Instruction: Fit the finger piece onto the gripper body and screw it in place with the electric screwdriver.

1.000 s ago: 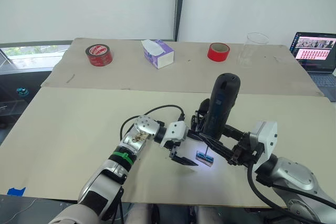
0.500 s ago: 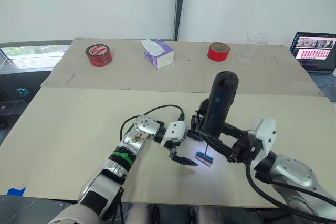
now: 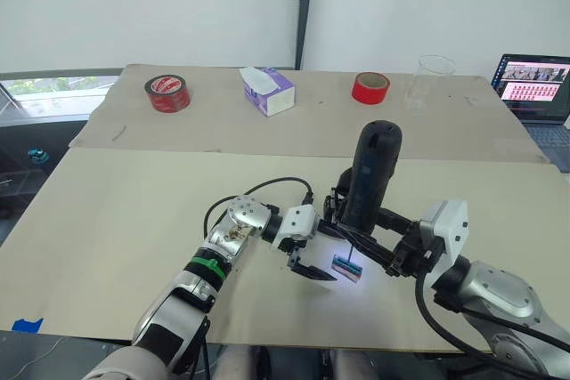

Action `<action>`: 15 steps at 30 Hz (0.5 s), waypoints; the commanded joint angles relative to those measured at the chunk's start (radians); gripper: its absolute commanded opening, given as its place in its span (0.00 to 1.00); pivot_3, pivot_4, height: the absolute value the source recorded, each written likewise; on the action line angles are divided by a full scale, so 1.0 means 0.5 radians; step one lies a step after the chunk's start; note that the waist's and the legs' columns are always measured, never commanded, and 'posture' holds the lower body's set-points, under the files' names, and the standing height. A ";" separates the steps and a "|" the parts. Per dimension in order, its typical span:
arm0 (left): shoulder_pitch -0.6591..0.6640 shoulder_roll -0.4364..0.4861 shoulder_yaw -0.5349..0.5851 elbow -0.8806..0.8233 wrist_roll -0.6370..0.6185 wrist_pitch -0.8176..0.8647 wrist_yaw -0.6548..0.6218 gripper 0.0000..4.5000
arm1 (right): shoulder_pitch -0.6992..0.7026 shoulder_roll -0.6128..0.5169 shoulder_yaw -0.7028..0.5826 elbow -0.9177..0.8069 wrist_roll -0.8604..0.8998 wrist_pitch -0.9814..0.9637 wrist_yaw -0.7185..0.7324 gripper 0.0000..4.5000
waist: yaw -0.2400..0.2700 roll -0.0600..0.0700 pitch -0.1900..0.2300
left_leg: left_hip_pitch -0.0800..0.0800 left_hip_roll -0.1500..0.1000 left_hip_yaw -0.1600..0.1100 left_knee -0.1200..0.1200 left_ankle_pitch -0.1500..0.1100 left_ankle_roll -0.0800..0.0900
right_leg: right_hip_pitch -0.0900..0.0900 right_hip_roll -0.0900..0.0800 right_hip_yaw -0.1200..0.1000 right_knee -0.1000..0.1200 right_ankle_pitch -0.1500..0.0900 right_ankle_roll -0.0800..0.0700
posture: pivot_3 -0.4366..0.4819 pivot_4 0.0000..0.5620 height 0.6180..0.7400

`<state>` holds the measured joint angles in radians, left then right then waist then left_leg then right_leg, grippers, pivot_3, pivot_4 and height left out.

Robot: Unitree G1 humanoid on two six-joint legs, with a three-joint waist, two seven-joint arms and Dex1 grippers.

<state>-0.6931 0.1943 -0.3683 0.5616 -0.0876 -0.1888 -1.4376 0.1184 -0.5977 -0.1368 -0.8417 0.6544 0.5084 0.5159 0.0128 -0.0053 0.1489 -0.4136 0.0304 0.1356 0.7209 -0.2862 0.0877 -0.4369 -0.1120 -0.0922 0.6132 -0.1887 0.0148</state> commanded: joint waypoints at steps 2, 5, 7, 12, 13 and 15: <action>0.060 0.074 0.081 -0.126 -0.072 0.072 0.050 1.00 | -0.081 -0.074 -0.191 -0.262 0.292 0.082 -0.110 0.42 | 0.000 0.000 0.000 | 0.000 0.000 0.000 0.000 0.000 0.000 | 0.000 0.000 0.000 0.000 0.000 0.000 | 0.48 0.27 1.00; 0.133 0.135 0.125 -0.249 -0.124 0.206 0.088 1.00 | -0.169 -0.135 -0.255 -0.285 0.478 0.146 -0.200 0.42 | -0.001 0.000 0.000 | 0.001 0.001 0.000 0.000 0.000 0.000 | 0.000 0.000 0.000 0.000 0.000 0.000 | 0.48 0.27 1.00; 0.172 0.145 0.162 -0.343 -0.153 0.333 0.176 1.00 | -0.250 -0.185 -0.282 -0.292 0.604 0.185 -0.277 0.42 | 0.001 0.000 0.000 | 0.001 0.001 0.000 0.000 0.000 0.000 | 0.000 0.000 0.000 0.000 0.000 0.000 | 0.48 0.27 1.00; 0.243 0.075 0.227 -0.509 -0.129 0.622 0.549 1.00 | -0.475 -0.284 -0.291 -0.232 0.854 0.257 -0.461 0.42 | 0.011 0.000 0.000 | 0.000 0.000 -0.001 0.001 0.000 0.000 | 0.001 -0.001 0.000 -0.001 0.000 0.000 | 0.48 0.27 1.00; 0.251 0.054 0.223 -0.515 -0.109 0.644 0.617 1.00 | -0.504 -0.298 -0.285 -0.222 0.880 0.266 -0.483 0.42 | 0.012 0.000 0.000 | 0.001 0.000 -0.001 0.000 0.000 0.000 | 0.002 -0.001 0.000 -0.001 0.000 0.000 | 0.48 0.27 1.00; 0.247 0.004 0.212 -0.493 -0.058 0.648 0.755 1.00 | -0.544 -0.321 -0.267 -0.205 0.913 0.278 -0.511 0.42 | 0.014 0.000 0.000 | 0.001 -0.001 -0.001 0.000 0.000 0.000 | 0.002 -0.001 -0.001 -0.001 0.000 0.000 | 0.48 0.27 1.00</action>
<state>-0.5694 0.2083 -0.2609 0.3409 -0.1304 0.1310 -1.1120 -0.1292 -0.7476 -0.2462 -0.9284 1.0777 0.6568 0.2777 0.0200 -0.0054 0.1489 -0.4135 0.0300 0.1353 0.7209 -0.2861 0.0875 -0.4360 -0.1126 -0.0925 0.6127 -0.1886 0.0148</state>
